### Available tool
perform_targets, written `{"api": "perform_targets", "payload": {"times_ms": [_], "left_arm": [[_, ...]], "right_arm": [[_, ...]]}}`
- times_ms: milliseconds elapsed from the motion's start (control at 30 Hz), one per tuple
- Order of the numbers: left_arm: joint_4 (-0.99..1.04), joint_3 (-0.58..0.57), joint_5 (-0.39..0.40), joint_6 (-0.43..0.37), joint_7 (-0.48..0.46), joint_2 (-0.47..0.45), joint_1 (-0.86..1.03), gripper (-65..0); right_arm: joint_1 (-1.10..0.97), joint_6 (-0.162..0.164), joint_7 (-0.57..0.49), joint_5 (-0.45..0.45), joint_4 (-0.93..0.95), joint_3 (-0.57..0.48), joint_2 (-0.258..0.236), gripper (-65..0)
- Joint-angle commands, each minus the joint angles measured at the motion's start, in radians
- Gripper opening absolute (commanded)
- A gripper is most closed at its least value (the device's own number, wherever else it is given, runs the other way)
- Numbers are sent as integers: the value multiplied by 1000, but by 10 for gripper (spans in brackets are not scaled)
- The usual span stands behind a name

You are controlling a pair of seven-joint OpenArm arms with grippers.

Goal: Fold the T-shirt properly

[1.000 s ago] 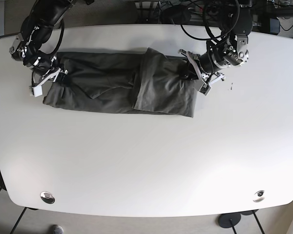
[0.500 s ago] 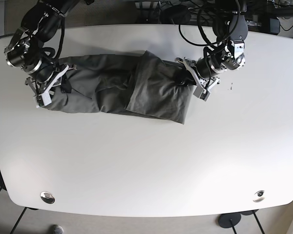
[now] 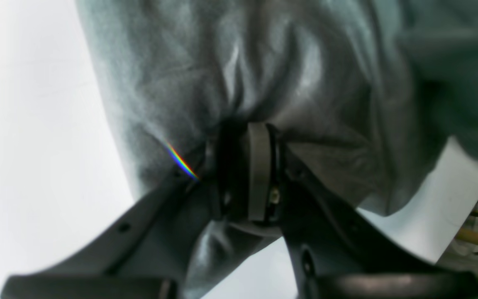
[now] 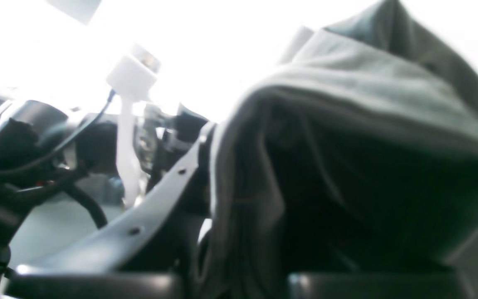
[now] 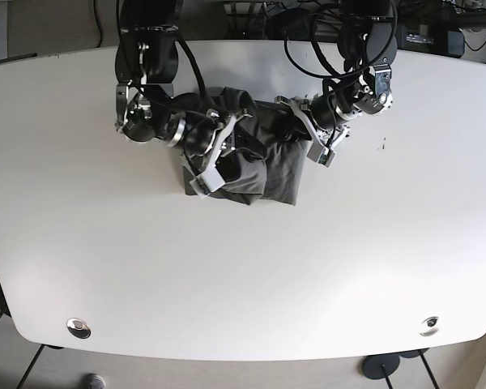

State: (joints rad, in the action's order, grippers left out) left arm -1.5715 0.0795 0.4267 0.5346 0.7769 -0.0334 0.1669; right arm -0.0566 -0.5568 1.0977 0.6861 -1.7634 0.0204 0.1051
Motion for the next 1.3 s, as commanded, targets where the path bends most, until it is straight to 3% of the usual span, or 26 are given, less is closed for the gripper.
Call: {"api": "perform_targets", "payload": {"times_ms": [33,100,200,300,367,467,533,633,767,900,1000,1167,1300], "left_arm": [[-7,-2,-9,-1,16,0,1,-575],[-11,-2,-7,-1,16,-1,1,-575],[-16,1,-7,-1,16,-3,3,-575],[-22,4,-4,3,16,-3,1,-575],[-105,32,28,3,16,-3,1,-575],[-252,181,103,5,31,-15,26,-575],[-298,286,131,6,91,-66,36,-575],[-255,480,196,8,141,-164,39,-575],[-146,592,232,35,141,-288,43,-575],[-73,652,229,132,141,-308,44,-575],[-65,649,229,138,141,-302,66,-575],[-63,610,229,138,140,-280,67,-575],[-63,602,229,138,140,-280,66,-575]], "right_arm": [[36,-3,-57,19,49,-7,2,-626],[64,-3,-64,-6,95,-9,2,-595],[88,-3,-70,-50,107,-9,2,-439],[108,-3,-69,-56,105,-10,2,-243],[108,-3,-66,-49,104,-10,2,-176],[93,-3,-66,-49,58,-10,0,-176],[70,-4,-66,-47,7,-10,-20,-176],[42,-4,-66,-47,-71,-10,-26,-176],[14,-4,-64,-47,-137,-3,-35,-176],[-9,-4,-64,-47,-177,16,-69,-176],[-33,-4,-64,-47,-154,88,-63,-176],[-30,-4,-64,-47,-83,89,-63,-176],[-30,-4,-69,-47,17,-73,-23,-176]]}}
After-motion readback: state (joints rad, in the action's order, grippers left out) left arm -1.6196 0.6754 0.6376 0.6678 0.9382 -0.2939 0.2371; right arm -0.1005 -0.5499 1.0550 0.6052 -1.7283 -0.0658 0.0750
